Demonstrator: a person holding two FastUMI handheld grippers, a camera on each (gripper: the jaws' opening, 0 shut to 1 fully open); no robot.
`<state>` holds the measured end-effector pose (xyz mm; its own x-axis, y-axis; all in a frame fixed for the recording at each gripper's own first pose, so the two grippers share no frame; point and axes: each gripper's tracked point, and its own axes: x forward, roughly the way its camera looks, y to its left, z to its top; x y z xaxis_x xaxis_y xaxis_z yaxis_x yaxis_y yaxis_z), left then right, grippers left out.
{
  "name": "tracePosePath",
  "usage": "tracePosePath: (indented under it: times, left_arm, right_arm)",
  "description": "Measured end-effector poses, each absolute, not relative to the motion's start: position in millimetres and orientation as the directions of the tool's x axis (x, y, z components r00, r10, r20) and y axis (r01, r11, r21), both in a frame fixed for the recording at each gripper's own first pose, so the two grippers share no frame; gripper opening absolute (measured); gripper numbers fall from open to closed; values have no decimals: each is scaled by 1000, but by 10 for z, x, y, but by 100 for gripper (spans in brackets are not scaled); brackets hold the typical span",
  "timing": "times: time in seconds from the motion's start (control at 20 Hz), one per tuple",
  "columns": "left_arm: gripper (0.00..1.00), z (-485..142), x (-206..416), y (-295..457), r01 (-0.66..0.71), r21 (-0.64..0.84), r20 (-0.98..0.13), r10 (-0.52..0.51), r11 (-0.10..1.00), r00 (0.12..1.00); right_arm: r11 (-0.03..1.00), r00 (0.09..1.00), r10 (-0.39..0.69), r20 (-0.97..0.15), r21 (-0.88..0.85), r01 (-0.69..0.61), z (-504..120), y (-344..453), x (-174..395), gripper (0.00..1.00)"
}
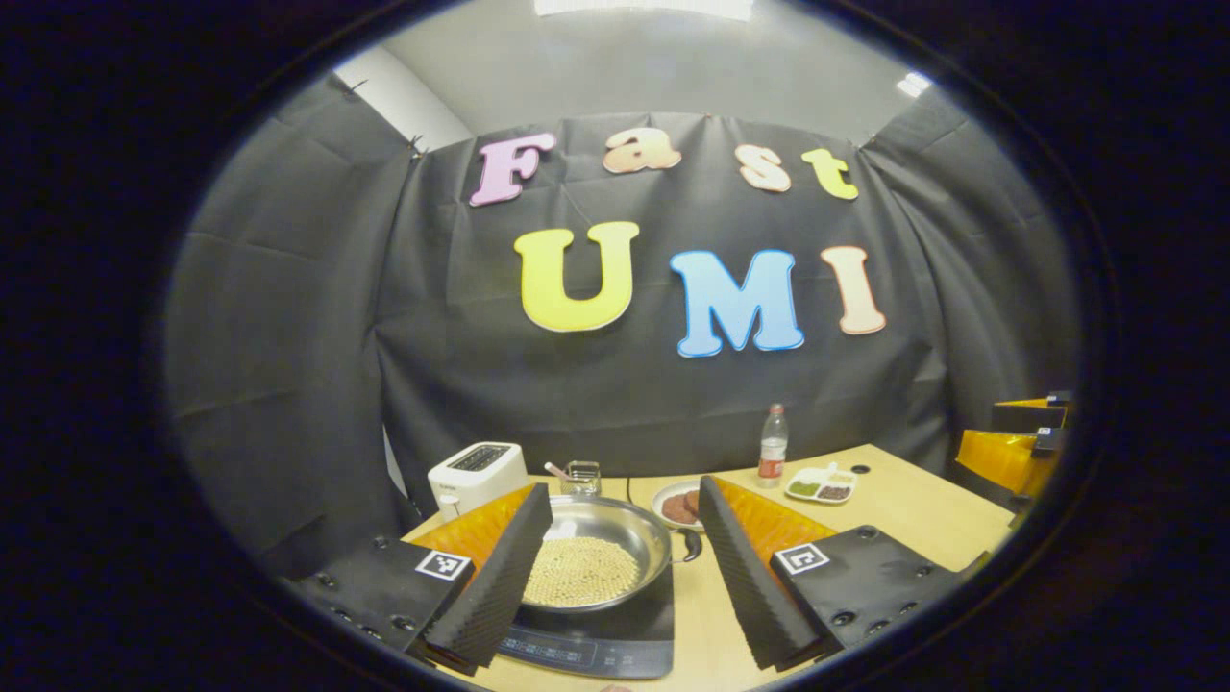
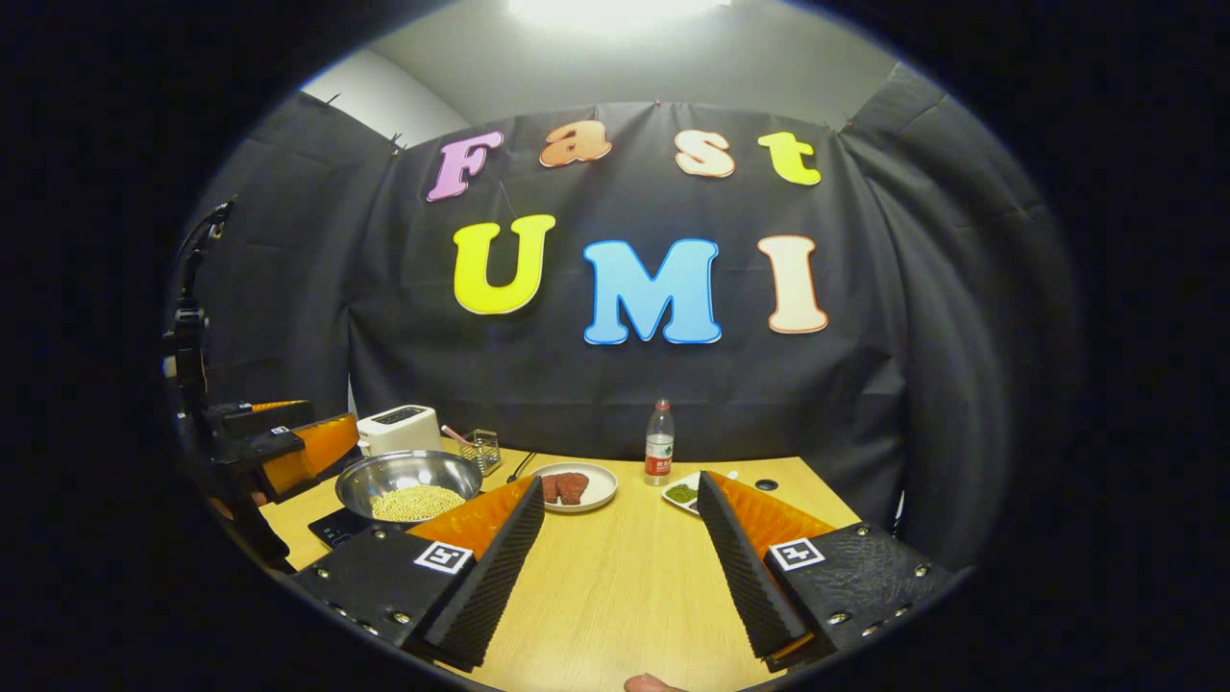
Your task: First push the handle of the pot to place it horizontally, then grasp the pot with both hands and set it on the induction cooktop.
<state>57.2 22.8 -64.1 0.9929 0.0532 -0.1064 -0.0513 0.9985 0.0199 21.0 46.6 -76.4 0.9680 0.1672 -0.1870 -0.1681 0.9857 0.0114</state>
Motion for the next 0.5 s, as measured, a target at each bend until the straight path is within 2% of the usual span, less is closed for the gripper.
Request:
tracePosePath:
  times: [0.15, 0.2, 0.3, 0.45, 0.5]
  left_arm:
    - [99, -383, 202, -59, -48, 18, -71, 50, 999, 996]
    - [94, -313, 89, -171, -39, 16, -61, 40, 999, 997]
    - [100, -195, -81, -299, -30, 21, -37, 30, 999, 999]
    - [91, -91, -315, -445, -10, 19, -23, 10, 1000, 1000]
    - [97, -61, -380, -454, -2, 21, -18, 2, 1000, 1000]
  right_arm:
    - [986, 975, 168, -147, 5, -169, -575, 223, -139, 96]
    - [986, 977, 166, -137, 3, -167, -504, 145, -226, 96]
    - [988, 983, 152, -106, 3, -153, -342, 10, -361, 96]
    - [991, 988, 132, -78, 10, -131, -195, -87, -538, 96]
    - [992, 989, 129, -68, 13, -129, -148, -85, -579, 96]
